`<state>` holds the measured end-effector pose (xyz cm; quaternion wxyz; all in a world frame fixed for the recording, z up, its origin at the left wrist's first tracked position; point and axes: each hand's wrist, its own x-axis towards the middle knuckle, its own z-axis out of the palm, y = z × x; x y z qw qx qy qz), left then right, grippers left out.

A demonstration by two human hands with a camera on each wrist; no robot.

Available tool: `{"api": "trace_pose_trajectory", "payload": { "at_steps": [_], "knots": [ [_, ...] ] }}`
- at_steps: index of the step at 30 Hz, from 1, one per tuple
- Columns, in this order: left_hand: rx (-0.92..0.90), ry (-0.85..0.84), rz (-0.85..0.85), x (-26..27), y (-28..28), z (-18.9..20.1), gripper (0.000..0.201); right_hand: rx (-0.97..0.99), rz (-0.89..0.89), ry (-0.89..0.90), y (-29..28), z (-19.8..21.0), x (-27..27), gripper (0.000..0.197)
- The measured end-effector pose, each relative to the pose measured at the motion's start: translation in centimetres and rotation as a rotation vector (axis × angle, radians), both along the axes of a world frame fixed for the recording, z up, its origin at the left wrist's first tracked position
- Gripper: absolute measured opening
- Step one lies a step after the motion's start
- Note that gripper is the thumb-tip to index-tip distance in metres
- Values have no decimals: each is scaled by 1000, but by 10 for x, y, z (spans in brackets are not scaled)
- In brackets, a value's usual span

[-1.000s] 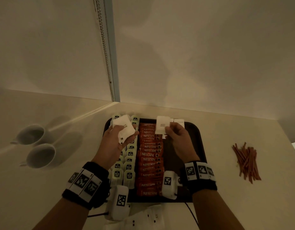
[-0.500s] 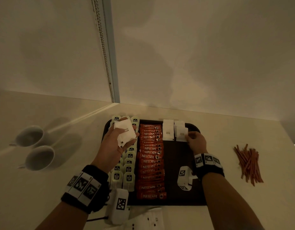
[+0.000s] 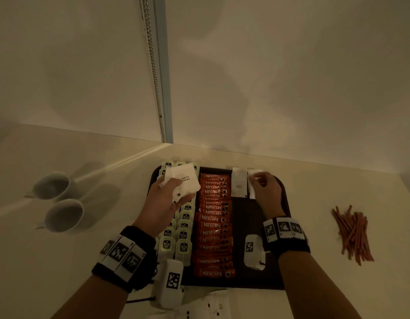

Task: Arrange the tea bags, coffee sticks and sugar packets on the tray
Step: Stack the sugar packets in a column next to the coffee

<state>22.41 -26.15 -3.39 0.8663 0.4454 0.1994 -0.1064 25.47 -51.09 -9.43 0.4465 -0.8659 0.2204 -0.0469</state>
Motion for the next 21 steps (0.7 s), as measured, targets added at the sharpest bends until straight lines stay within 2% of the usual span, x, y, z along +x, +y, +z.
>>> {"api": "trace_pose_trajectory", "payload": {
  "at_steps": [3,6,10,13,17,18,21],
  "knots": [
    [89,-49,-41,-2,-3,1,22,240,342,0,50,40,-12,17],
    [157,-105,-68,-3,-6,3,22,371,450,-12,82,55,-23,17],
    [217,-147,-75,-6,-2,1,24,459,400,-65,95,52,-30,10],
    [170,-130,-87,-8,-2,2,23,518,383,-43,93,50,-35,6],
    [-201,30,-23,-10,4,-3,22,602,200,-27,66,36,-36,12],
    [-252,46,-20,-11,6,-4,24,568,131,-43,56,29,-35,13],
    [-287,51,13,-12,8,-5,24,291,-39,-33,24,2,-30,9]
  ]
}}
